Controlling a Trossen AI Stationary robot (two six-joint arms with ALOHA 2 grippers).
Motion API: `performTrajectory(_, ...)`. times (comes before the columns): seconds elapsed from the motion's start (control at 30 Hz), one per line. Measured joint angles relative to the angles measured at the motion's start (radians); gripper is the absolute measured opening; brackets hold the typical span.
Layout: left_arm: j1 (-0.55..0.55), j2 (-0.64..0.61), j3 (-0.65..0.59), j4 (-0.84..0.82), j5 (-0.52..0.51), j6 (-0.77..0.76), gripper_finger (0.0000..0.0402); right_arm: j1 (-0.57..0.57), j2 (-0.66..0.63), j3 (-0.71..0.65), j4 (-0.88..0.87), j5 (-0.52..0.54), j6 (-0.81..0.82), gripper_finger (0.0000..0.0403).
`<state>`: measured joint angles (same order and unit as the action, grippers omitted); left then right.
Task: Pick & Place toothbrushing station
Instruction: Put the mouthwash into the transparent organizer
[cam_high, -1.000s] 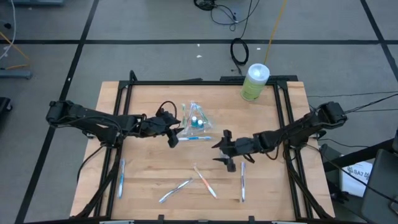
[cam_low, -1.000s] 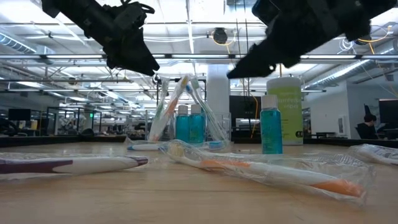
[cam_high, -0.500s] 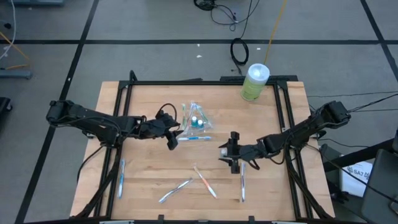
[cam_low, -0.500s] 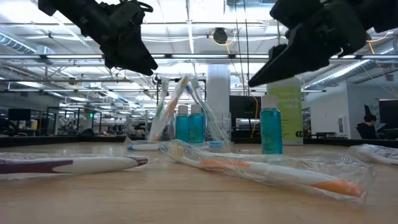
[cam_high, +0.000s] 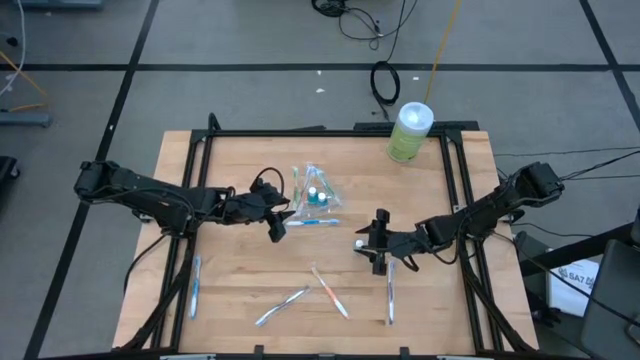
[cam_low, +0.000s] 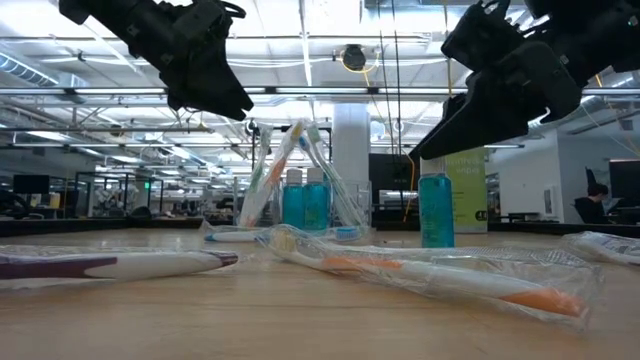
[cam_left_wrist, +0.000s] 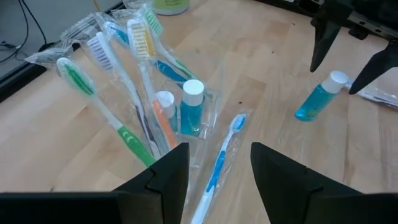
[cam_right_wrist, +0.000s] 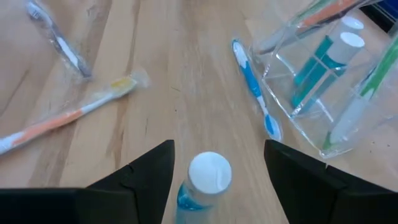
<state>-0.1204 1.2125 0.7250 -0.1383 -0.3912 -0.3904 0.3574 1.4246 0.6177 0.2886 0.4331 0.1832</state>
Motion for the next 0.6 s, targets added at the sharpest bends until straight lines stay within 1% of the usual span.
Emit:
performTrajectory(0.1,-0.001,0.000,0.000,0.000,0.000,-0.002,0.0179,-0.015,0.000,-0.018,-0.001,-0.049,0.039,0.0229)
performTrajectory(0.2,0.000,0.000,0.000,0.000,0.000,-0.003,0.0179,-0.026,0.000,-0.040,0.005,-0.048,0.080,0.0211)
performTrajectory(0.27,0.000,0.000,0.000,0.000,0.000,-0.004,0.0179,-0.030,0.000,-0.055,0.040,-0.052,0.073,0.0198)
performTrajectory(0.37,0.000,0.000,0.000,0.000,-0.001,-0.005,0.0179,-0.034,0.001,-0.071,0.122,-0.093,0.052,0.0180)
performTrajectory(0.43,0.000,0.000,0.000,0.000,-0.001,-0.005,0.0179,-0.037,0.001,-0.081,0.155,-0.099,0.043,0.0168)
performTrajectory(0.6,0.000,0.000,0.000,0.000,-0.001,-0.005,0.0179,-0.038,0.001,-0.099,0.155,-0.098,0.041,0.0139)
